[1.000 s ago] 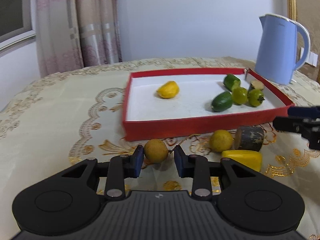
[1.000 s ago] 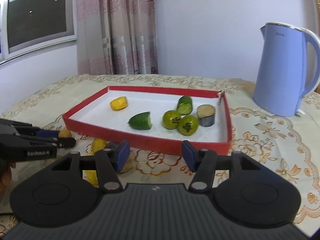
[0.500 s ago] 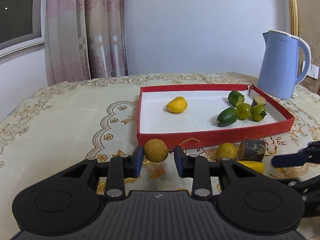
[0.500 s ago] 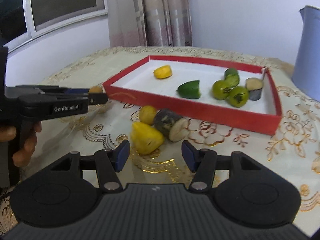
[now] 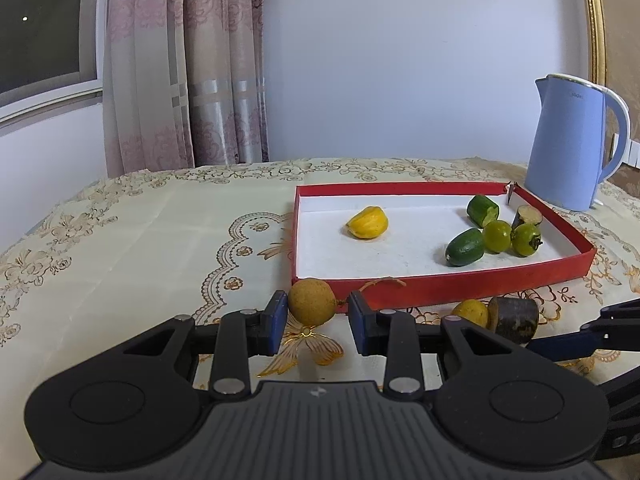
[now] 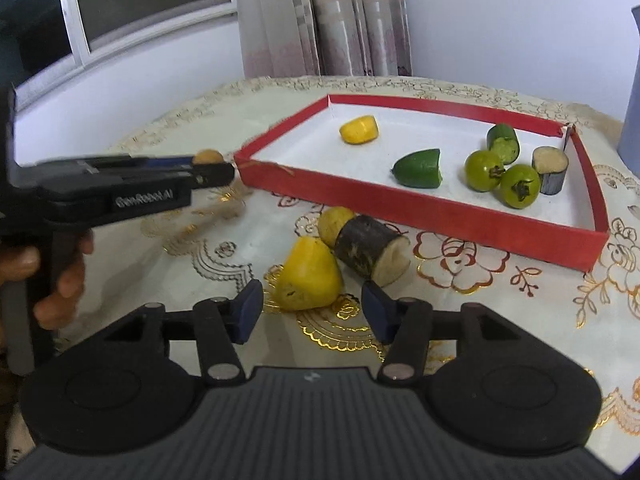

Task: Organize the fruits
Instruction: 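Grasp the yellow pepper piece with the right gripper while the left holds the tan fruit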

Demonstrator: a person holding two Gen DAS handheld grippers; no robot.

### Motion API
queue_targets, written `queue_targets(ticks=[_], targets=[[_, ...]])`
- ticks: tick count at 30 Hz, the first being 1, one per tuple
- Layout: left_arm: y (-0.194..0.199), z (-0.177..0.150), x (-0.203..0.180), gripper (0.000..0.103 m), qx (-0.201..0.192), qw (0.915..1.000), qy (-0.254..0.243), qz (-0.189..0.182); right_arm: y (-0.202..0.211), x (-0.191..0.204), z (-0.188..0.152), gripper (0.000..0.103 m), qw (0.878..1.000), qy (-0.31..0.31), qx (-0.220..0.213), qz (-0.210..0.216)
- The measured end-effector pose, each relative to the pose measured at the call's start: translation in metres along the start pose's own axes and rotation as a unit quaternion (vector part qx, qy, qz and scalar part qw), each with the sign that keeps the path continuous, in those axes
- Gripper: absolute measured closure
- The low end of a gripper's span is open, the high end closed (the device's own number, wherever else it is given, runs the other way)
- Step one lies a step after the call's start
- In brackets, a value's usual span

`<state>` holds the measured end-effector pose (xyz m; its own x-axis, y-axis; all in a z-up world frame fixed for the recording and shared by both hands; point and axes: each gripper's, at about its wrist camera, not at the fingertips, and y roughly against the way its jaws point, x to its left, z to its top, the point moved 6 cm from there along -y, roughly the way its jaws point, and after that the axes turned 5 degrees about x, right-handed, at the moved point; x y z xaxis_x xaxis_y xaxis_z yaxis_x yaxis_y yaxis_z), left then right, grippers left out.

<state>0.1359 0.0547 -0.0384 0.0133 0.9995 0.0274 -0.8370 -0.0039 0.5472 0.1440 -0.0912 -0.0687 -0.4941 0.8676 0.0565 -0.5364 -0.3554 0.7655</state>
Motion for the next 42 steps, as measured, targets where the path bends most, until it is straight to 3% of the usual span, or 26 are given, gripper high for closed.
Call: queue_targets(ticks=[8, 12, 25, 42], targets=[[0.000, 0.000, -0.002, 0.071, 0.000, 1.0000, -0.005, 0.001, -0.012, 0.018, 0.009, 0.053, 0.998, 0.049, 0.002, -0.024], [0.000, 0.000, -0.002, 0.071, -0.001, 1.0000, -0.005, 0.002, -0.014, 0.014, 0.009, 0.065, 0.998, 0.047, 0.004, -0.037], [-0.001, 0.000, 0.000, 0.071, 0.000, 1.0000, -0.002, 0.005, -0.005, 0.017, 0.003, 0.068, 0.996, 0.067, -0.005, -0.053], [-0.003, -0.003, -0.002, 0.071, 0.000, 1.0000, -0.002, 0.003, 0.034, -0.002, -0.006, 0.069, 0.996, 0.044, -0.038, -0.061]])
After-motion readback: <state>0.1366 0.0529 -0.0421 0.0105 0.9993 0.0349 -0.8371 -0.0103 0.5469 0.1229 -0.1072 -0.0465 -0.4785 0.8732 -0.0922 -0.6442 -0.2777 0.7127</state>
